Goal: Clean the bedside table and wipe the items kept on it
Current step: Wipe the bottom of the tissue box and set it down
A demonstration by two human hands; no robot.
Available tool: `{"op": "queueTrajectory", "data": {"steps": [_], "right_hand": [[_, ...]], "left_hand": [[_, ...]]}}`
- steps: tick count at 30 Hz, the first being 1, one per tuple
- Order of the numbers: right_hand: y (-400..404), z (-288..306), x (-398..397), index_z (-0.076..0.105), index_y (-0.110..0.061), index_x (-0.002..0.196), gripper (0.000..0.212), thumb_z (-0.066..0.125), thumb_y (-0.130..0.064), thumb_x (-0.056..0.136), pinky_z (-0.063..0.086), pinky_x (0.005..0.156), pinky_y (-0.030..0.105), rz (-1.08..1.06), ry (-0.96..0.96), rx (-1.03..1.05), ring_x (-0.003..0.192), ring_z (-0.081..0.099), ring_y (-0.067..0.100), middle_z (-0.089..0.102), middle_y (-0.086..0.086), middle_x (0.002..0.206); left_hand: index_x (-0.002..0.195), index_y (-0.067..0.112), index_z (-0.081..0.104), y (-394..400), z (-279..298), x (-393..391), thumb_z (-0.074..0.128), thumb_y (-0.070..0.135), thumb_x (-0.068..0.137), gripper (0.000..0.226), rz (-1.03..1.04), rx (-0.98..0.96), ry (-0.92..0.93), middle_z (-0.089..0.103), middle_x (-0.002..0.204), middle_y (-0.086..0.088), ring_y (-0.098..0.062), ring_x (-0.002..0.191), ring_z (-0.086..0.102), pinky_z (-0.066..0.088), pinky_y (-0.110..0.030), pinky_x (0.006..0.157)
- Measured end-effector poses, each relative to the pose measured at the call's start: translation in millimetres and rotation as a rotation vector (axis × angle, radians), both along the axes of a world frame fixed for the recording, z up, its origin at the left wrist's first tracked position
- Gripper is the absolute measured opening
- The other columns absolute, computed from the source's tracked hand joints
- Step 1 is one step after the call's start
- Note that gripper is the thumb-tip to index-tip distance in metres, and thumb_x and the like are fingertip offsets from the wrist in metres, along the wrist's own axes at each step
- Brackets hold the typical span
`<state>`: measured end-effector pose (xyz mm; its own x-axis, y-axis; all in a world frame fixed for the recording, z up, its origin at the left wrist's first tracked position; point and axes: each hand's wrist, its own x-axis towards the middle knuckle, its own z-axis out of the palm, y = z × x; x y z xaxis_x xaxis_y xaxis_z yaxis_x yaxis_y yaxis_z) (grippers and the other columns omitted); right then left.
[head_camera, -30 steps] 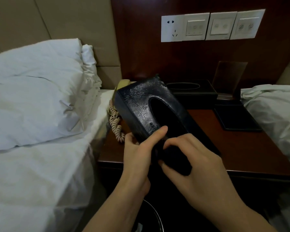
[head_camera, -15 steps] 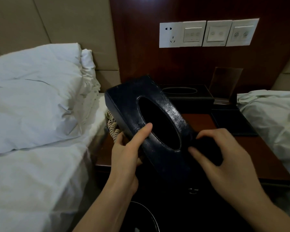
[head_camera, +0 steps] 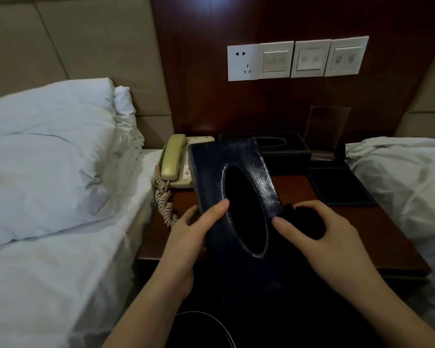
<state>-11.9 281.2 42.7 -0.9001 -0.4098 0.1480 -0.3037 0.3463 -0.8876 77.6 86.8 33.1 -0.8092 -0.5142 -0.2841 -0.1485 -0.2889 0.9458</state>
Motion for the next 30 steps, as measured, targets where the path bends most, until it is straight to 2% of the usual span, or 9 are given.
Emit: {"op": "queueTrajectory", "data": {"steps": [5,9,13,16,20,22,26,28,30], "right_hand": [[9.3,-6.1,-11.3,0.064,-0.034,0.095,0.038,0.075,-0.060,0.069,0.048,0.059,0.019,-0.088,-0.056,0.123,0.078,0.065,0.003,0.068,-0.013,0.088],[13.3,-19.2,-18.0,0.065,-0.031,0.095,0.040,0.078,-0.058,0.068,0.051,0.061,0.024,-0.120,-0.109,0.138,0.078,0.067,0.008,0.069,-0.010,0.088],[15.1,-27.1,-22.4,0.065,-0.030,0.091,0.034,0.080,-0.052,0.070,0.046,0.056,0.017,-0.130,-0.155,0.082,0.076,0.067,0.007,0.070,-0.008,0.087],[12.6,-30.2,-21.3,0.063,-0.030,0.097,0.036,0.078,-0.052,0.073,0.046,0.057,0.016,-0.144,-0.135,0.077,0.079,0.064,0.005,0.067,-0.011,0.090],[6.5,-36.0,-19.7,0.060,-0.031,0.103,0.037,0.075,-0.053,0.077,0.052,0.066,0.023,-0.163,-0.135,0.057,0.084,0.062,0.006,0.065,-0.012,0.093],[4.8,-37.5,-16.7,0.059,-0.033,0.101,0.032,0.075,-0.051,0.078,0.054,0.068,0.025,-0.168,-0.124,0.042,0.084,0.062,0.006,0.065,-0.012,0.092],[0.5,-43.4,-6.9,0.059,-0.039,0.098,0.028,0.074,-0.052,0.078,0.059,0.074,0.031,-0.183,-0.079,-0.001,0.084,0.066,0.006,0.068,-0.012,0.090],[-0.9,-46.1,-4.4,0.058,-0.041,0.097,0.027,0.072,-0.054,0.078,0.059,0.074,0.033,-0.189,-0.057,-0.009,0.084,0.066,0.005,0.067,-0.013,0.090],[-0.7,-47.1,-3.5,0.057,-0.041,0.098,0.027,0.072,-0.054,0.079,0.059,0.074,0.033,-0.198,-0.045,-0.010,0.083,0.065,0.005,0.067,-0.013,0.090]], "left_hand": [[0.126,0.026,0.070,9.5,-15.2,-11.8,0.081,0.057,0.071,0.064,-0.097,0.060,-0.058,0.079,0.112,0.004,-0.017,0.104,0.076,0.056,-0.041,0.100],[0.125,0.028,0.070,17.8,-21.9,-20.3,0.082,0.062,0.068,0.067,-0.074,-0.047,-0.054,0.079,0.110,0.006,-0.016,0.102,0.076,0.056,-0.043,0.101],[0.118,0.028,0.073,17.0,-19.7,-24.5,0.078,0.067,0.071,0.061,-0.056,-0.222,-0.072,0.079,0.107,0.012,-0.010,0.101,0.075,0.056,-0.040,0.101],[0.125,0.029,0.070,10.5,-18.2,-28.3,0.073,0.078,0.068,0.075,-0.051,-0.331,-0.141,0.077,0.112,0.012,-0.009,0.103,0.073,0.056,-0.037,0.099],[0.134,0.025,0.064,0.3,-20.9,-35.8,0.070,0.092,0.051,0.106,-0.060,-0.343,-0.228,0.073,0.122,0.006,-0.016,0.108,0.071,0.056,-0.041,0.100],[0.132,0.025,0.066,-2.6,-21.5,-37.5,0.070,0.091,0.051,0.104,-0.078,-0.336,-0.242,0.075,0.118,0.006,-0.015,0.103,0.073,0.058,-0.040,0.097],[0.125,0.029,0.067,-1.4,-25.0,-36.0,0.066,0.088,0.064,0.084,-0.108,-0.413,-0.266,0.075,0.114,0.010,-0.012,0.101,0.072,0.058,-0.039,0.096],[0.133,0.030,0.063,4.5,-24.1,-36.5,0.064,0.089,0.063,0.091,-0.083,-0.476,-0.279,0.069,0.128,0.007,-0.014,0.113,0.068,0.054,-0.040,0.103],[0.149,0.026,0.045,12.7,-21.9,-35.9,0.068,0.078,0.073,0.095,0.061,-0.752,-0.278,0.048,0.148,0.001,-0.018,0.134,0.049,0.042,-0.038,0.113]]}}
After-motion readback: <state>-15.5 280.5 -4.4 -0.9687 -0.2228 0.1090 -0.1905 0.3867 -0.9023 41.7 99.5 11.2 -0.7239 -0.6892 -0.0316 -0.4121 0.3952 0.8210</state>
